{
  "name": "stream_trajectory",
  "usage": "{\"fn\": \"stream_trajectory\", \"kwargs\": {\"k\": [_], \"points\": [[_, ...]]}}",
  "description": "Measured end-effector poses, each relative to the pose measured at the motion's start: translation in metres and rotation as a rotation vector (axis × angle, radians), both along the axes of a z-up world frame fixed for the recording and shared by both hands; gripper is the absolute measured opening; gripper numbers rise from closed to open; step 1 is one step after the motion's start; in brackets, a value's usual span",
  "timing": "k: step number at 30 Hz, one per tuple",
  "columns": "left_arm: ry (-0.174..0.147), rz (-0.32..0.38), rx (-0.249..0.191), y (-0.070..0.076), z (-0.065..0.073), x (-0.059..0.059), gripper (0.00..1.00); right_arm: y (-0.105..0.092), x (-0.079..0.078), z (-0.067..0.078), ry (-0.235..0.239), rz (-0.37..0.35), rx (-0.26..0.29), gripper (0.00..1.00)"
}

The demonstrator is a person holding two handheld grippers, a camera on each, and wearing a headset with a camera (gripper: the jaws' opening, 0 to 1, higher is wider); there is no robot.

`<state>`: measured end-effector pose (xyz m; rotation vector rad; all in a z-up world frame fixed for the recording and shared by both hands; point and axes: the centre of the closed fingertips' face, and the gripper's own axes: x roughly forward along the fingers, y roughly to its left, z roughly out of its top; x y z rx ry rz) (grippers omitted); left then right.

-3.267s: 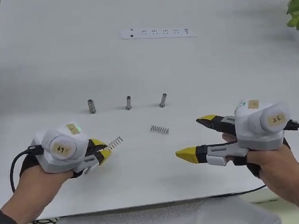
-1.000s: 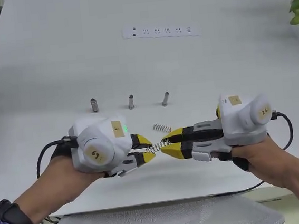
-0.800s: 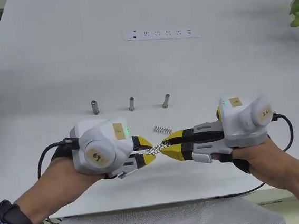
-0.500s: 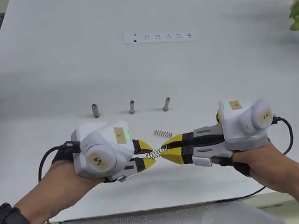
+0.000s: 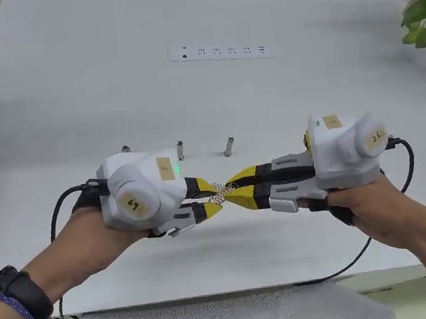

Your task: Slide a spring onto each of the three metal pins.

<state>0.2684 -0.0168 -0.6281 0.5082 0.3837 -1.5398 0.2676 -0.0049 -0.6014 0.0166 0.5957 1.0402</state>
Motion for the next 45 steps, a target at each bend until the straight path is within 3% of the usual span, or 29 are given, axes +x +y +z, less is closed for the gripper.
{"fn": "stream_trajectory", "kwargs": {"k": [7, 22, 28, 31, 36, 45], "points": [[0.003, 0.001, -0.033, -0.01, 0.007, 0.005, 0.03, 0.002, 0.006, 0.012, -0.033, 0.013, -0.041, 0.09], [0.004, 0.002, -0.052, -0.015, 0.011, 0.008, 0.02, -0.005, 0.009, 0.011, -0.044, 0.036, -0.109, 0.14], [0.006, -0.011, -0.056, -0.018, 0.012, 0.005, 0.02, -0.014, 0.009, 0.015, -0.058, 0.084, -0.18, 0.2], [0.007, -0.015, -0.059, -0.019, 0.013, 0.004, 0.02, -0.018, 0.006, 0.016, -0.078, 0.138, -0.25, 0.23], [0.008, -0.022, -0.065, -0.021, 0.014, 0.003, 0.02, -0.022, 0.003, 0.015, -0.095, 0.205, -0.342, 0.23], [0.002, -0.043, -0.062, -0.025, 0.016, 0.0, 0.02, -0.018, 0.001, 0.017, -0.115, 0.315, -0.449, 0.23]]}}
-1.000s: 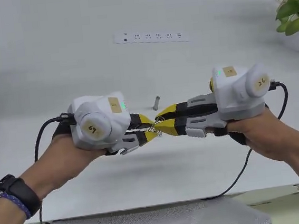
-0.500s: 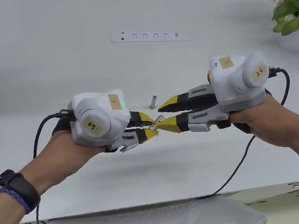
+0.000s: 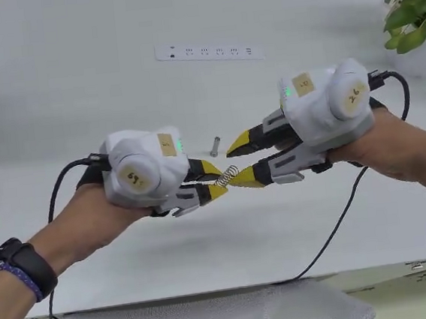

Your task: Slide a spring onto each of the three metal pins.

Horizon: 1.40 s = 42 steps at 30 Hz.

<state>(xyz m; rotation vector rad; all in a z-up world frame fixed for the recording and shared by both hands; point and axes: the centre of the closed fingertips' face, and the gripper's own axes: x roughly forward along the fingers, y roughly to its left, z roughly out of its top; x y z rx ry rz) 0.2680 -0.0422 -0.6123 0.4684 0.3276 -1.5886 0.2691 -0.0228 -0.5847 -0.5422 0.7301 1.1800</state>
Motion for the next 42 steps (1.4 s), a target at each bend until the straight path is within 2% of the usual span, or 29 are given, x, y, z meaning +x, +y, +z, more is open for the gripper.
{"fn": "stream_trajectory", "kwargs": {"k": [4, 12, 19, 23, 36, 38, 39, 40, 42], "points": [[-0.002, -0.005, 0.001, -0.001, 0.0, 0.0, 0.02, 0.0, -0.003, -0.005, 0.004, 0.042, -0.046, 0.23], [-0.004, -0.018, 0.006, -0.002, -0.001, -0.003, 0.02, 0.002, -0.005, -0.01, 0.011, 0.087, -0.081, 0.21], [-0.006, -0.032, 0.014, -0.002, -0.002, -0.006, 0.02, 0.002, -0.009, -0.016, 0.024, 0.128, -0.1, 0.17], [-0.007, -0.039, 0.02, -0.003, -0.004, -0.007, 0.03, 0.003, -0.011, -0.019, 0.023, 0.161, -0.109, 0.1], [0.003, -0.046, 0.026, -0.002, -0.007, -0.009, 0.03, 0.003, -0.013, -0.022, 0.022, 0.178, -0.124, 0.09], [0.012, -0.033, 0.015, -0.003, -0.006, -0.008, 0.07, 0.002, -0.012, -0.022, 0.021, 0.173, -0.125, 0.09], [0.048, -0.016, 0.013, -0.003, -0.006, -0.008, 0.14, 0.002, -0.012, -0.023, 0.023, 0.171, -0.126, 0.09], [0.052, -0.019, 0.015, -0.003, -0.005, -0.008, 0.17, 0.001, -0.012, -0.023, 0.025, 0.17, -0.126, 0.09], [0.036, -0.02, 0.014, -0.003, -0.005, -0.008, 0.17, 0.0, -0.012, -0.024, 0.026, 0.167, -0.129, 0.09]]}}
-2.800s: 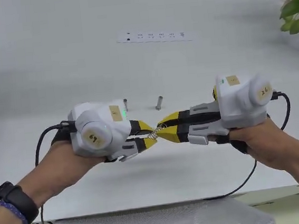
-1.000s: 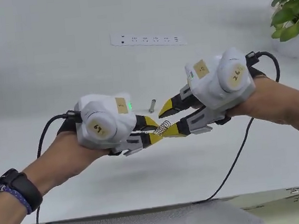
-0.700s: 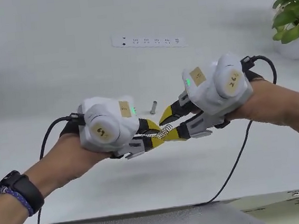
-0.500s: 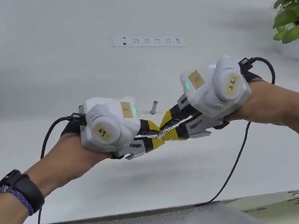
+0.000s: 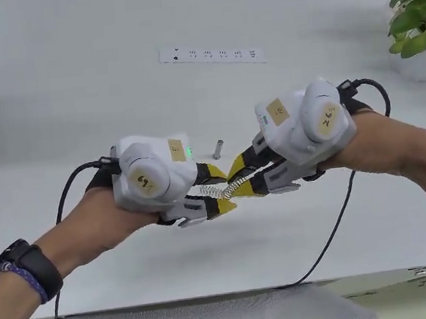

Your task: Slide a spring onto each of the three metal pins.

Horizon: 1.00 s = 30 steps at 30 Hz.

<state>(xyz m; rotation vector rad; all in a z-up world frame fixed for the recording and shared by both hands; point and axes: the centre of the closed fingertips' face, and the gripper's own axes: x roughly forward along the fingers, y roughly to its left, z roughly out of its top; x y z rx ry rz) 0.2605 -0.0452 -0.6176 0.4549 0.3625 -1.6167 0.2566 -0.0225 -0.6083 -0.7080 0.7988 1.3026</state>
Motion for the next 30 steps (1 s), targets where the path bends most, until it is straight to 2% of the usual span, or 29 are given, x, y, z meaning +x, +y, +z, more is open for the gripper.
{"fn": "stream_trajectory", "kwargs": {"k": [2, 7, 13, 17, 30], "points": [[0.01, 0.004, 0.005, 0.001, -0.001, 0.0, 0.2, 0.0, 0.0, 0.0, 0.001, -0.003, 0.003, 0.09], [0.013, 0.013, 0.004, 0.004, -0.002, 0.001, 0.2, -0.001, 0.0, -0.001, 0.001, -0.01, 0.004, 0.09], [0.034, 0.048, 0.005, 0.013, -0.004, 0.005, 0.22, -0.004, 0.003, -0.003, 0.001, -0.028, 0.002, 0.09], [0.053, 0.088, -0.001, 0.021, -0.006, 0.011, 0.24, -0.006, 0.003, -0.005, -0.001, -0.04, -0.002, 0.09], [0.078, 0.21, 0.005, 0.057, -0.012, 0.029, 0.27, -0.013, 0.009, -0.016, 0.01, -0.07, -0.02, 0.09]]}}
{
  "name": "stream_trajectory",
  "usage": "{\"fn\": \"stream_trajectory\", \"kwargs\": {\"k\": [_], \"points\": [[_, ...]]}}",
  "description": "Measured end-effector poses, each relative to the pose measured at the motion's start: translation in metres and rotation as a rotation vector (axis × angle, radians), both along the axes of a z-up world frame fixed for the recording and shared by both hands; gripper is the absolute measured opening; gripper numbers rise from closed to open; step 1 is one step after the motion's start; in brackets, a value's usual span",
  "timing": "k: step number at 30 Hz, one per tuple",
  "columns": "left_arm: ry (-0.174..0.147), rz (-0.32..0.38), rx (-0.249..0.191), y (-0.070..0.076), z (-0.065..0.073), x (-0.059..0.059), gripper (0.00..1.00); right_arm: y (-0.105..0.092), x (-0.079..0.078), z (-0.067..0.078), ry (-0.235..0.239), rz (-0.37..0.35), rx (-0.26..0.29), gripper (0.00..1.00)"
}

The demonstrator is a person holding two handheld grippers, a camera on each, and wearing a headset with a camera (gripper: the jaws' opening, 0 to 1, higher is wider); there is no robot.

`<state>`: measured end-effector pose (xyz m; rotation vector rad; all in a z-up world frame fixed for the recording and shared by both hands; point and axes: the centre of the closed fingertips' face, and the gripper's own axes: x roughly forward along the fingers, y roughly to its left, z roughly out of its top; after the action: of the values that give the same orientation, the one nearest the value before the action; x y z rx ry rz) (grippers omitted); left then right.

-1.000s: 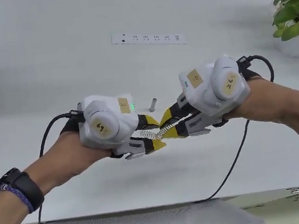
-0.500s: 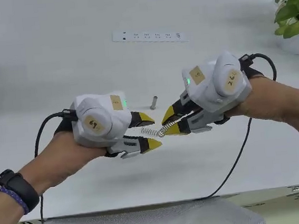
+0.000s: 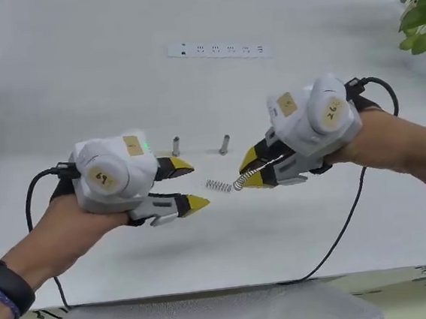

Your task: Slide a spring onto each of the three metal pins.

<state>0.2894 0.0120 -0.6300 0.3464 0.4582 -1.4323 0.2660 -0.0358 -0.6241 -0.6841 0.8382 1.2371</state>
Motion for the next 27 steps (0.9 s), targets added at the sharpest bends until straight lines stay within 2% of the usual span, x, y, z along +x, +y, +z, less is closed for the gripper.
{"fn": "stream_trajectory", "kwargs": {"k": [11, 27], "points": [[0.015, 0.097, 0.002, 0.028, 0.001, 0.012, 0.32, -0.01, 0.013, -0.01, 0.006, -0.026, -0.02, 0.09], [0.027, 0.19, 0.009, 0.056, -0.002, 0.022, 0.4, -0.017, 0.039, -0.022, -0.004, -0.071, -0.045, 0.09]]}}
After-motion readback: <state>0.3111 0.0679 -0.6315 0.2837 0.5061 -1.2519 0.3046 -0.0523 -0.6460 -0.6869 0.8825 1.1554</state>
